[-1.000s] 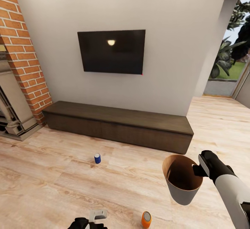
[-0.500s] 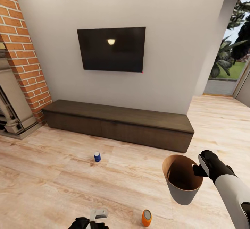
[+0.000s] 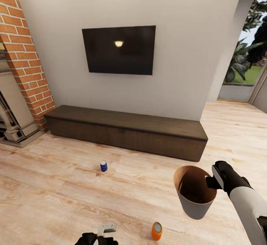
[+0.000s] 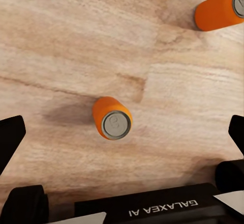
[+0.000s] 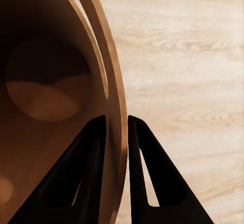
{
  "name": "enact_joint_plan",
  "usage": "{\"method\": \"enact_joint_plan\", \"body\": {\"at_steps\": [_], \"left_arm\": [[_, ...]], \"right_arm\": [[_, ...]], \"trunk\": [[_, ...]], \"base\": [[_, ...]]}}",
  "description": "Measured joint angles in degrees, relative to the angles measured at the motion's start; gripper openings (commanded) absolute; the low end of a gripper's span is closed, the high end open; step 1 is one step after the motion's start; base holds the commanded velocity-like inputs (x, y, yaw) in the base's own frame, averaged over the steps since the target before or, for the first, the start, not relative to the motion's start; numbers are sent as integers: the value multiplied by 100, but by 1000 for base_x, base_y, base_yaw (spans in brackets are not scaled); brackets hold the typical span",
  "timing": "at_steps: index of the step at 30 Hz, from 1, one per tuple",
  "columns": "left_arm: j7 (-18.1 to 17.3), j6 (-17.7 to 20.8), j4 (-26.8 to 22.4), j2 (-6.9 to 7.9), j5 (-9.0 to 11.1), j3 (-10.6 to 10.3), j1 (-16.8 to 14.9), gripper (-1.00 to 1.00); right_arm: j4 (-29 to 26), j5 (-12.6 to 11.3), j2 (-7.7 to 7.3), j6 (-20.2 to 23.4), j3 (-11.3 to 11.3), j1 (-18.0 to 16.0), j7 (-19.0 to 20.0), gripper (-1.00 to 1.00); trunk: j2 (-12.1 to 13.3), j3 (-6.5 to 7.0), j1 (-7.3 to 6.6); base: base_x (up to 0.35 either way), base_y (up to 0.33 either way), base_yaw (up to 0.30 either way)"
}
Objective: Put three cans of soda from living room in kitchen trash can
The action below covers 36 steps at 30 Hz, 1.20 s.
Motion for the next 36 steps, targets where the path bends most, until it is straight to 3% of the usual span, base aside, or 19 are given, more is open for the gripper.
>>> {"method": "enact_joint_plan", "body": {"at_steps": [11, 36], "left_arm": [[0, -24, 9, -9, -6, 1, 0, 100], [0, -23, 72, -1, -7, 2, 0, 100]], "right_arm": [[0, 49, 0, 3, 9, 0, -8, -100], [-201, -37, -20, 73, -57, -1, 29, -100]], "trunk": [[-441, -198, 242], [-1444, -646, 791]], "base": [[0, 0, -98], [0, 0, -4]]}}
